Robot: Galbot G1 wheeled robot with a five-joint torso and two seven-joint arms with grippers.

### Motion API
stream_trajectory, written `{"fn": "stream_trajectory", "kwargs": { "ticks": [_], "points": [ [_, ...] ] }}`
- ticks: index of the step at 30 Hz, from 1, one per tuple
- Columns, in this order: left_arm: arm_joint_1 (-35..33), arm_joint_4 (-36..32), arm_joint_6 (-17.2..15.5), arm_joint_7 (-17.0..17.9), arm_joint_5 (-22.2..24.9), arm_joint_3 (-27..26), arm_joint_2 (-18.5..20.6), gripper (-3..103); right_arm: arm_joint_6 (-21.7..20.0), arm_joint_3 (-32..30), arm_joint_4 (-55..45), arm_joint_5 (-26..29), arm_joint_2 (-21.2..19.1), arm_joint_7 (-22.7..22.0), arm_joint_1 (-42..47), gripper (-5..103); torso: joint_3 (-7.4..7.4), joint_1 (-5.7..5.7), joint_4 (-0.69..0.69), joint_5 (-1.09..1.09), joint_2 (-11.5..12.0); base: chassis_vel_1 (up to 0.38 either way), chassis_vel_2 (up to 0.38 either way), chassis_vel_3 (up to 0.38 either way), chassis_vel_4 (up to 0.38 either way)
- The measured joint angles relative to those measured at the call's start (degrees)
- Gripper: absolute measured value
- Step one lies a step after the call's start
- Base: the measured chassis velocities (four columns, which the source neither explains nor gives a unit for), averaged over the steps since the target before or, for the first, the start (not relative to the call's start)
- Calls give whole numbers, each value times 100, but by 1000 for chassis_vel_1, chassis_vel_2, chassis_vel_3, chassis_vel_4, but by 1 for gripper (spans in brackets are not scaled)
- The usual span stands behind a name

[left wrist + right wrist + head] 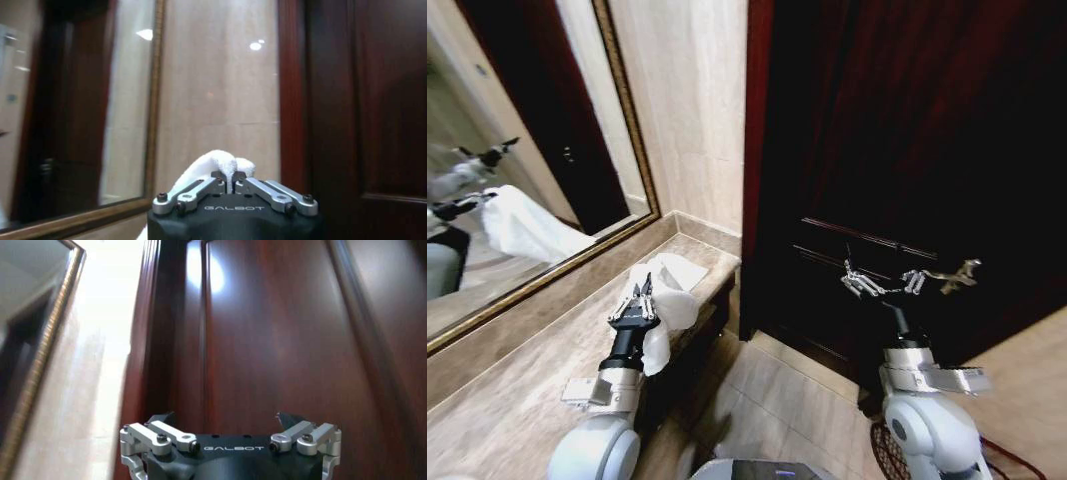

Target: Discard the used towel into the hamper.

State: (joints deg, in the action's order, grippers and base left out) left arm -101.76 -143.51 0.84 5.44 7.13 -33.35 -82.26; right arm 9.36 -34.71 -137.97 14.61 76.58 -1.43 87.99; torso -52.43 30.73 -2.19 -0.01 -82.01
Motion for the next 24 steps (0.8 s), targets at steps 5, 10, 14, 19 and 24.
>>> {"fn": "stream_trajectory", "kwargs": {
  "ticks": [5, 10, 14, 19, 24],
  "points": [
    [-96, 10, 17, -35, 148, -164, 440, 2, 221, -23, -83, -568, -333, 83, 264, 100, 0, 0, 1, 0, 0, -117, -111, -106, -113],
    [155, 14, 10, 10, 324, -278, 592, 2, 277, -279, 180, -473, -17, 356, -62, 100, 0, 0, 1, 5, 0, -128, -127, -131, -111],
    [444, 18, 87, -55, 432, -299, 618, 2, 104, -308, 259, -202, -68, 371, -158, 100, -1, 0, -1, 0, 1, -118, -129, -127, -130],
    [700, 19, 120, -120, 586, -391, 753, 2, -15, -257, 297, -69, -67, 376, -203, 100, -1, 1, 2, 1, 1, -118, -128, -126, -139],
    [658, 22, 136, -149, 607, -327, 818, 2, -257, -238, 219, -31, 246, 359, -144, 100, 0, 0, 0, 1, 1, -129, -124, -120, -132]
  ]
}}
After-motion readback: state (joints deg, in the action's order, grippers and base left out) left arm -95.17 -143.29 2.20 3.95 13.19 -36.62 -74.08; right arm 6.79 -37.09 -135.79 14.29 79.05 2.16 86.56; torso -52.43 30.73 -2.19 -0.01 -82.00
